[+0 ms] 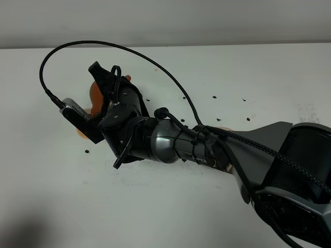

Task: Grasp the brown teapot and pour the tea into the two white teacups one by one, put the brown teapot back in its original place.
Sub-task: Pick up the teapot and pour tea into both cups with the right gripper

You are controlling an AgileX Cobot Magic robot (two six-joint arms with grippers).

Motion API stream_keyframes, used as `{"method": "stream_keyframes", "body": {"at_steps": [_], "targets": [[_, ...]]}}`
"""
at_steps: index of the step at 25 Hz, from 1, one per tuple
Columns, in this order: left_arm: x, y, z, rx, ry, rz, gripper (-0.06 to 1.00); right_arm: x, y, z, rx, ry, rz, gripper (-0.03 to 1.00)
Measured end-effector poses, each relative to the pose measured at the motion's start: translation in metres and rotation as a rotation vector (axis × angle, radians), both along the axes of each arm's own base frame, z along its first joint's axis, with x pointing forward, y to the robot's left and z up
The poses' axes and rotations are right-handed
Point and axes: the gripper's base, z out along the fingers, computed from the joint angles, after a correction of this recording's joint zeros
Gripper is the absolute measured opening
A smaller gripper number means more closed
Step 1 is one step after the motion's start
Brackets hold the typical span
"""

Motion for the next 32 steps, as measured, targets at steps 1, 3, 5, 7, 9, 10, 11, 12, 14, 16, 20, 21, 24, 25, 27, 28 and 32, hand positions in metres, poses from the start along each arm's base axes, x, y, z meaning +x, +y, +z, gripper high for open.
{"method": "stream_keyframes", "body": {"at_steps": [1,3,5,7,9,10,11,12,14,16,20,21,24,25,27,28,32], "targets": [[0.0,0.0,0.0,0.0,0.0,0.0,0.43,0.0,0.0,0.0001,0.0,-0.001,0.001,0.11],[0.0,0.0,0.0,0.0,0.0,0.0,0.43,0.0001,0.0001,0.0002,-0.002,-0.003,0.002,0.11],[0.0,0.0,0.0,0.0,0.0,0.0,0.43,0.0002,0.0002,0.0005,-0.004,-0.008,0.005,0.11],[0.0,0.0,0.0,0.0,0.0,0.0,0.43,0.0003,0.0003,0.0008,-0.007,-0.012,0.008,0.11],[0.0,0.0,0.0,0.0,0.0,0.0,0.43,0.0004,0.0004,0.0009,-0.008,-0.014,0.009,0.11],[0.0,0.0,0.0,0.0,0.0,0.0,0.43,0.0004,0.0004,0.0009,-0.008,-0.014,0.009,0.11],[0.0,0.0,0.0,0.0,0.0,0.0,0.43,0.0004,0.0004,0.001,-0.009,-0.015,0.01,0.11],[0.0,0.0,0.0,0.0,0.0,0.0,0.43,0.0004,0.0004,0.001,-0.009,-0.015,0.01,0.11],[0.0,0.0,0.0,0.0,0.0,0.0,0.43,0.0004,0.0004,0.001,-0.009,-0.015,0.01,0.11],[0.0,0.0,0.0,0.0,0.0,0.0,0.43,0.0003,0.0005,0.0011,-0.01,-0.016,0.011,0.11],[0.0,0.0,0.0,0.0,0.0,0.0,0.43,-0.0027,0.0031,0.0016,-0.021,-0.025,0.027,0.11],[0.0,0.0,0.0,0.0,0.0,0.0,0.43,-0.0034,0.0038,0.0018,-0.024,-0.029,0.032,0.11],[0.0,0.0,0.0,0.0,0.0,0.0,0.43,-0.0039,0.0046,0.0025,-0.031,-0.039,0.041,0.11],[0.0,0.0,0.0,0.0,0.0,0.0,0.43,-0.0039,0.0046,0.0026,-0.032,-0.04,0.041,0.11],[0.0,0.0,0.0,0.0,0.0,0.0,0.43,-0.0038,0.0045,0.0027,-0.033,-0.043,0.041,0.11],[0.0,0.0,0.0,0.0,0.0,0.0,0.43,-0.0041,0.0049,0.0029,-0.035,-0.045,0.044,0.11],[0.0,0.0,0.0,0.0,0.0,0.0,0.43,-0.0056,0.0066,0.0038,-0.042,-0.059,0.056,0.11]]}}
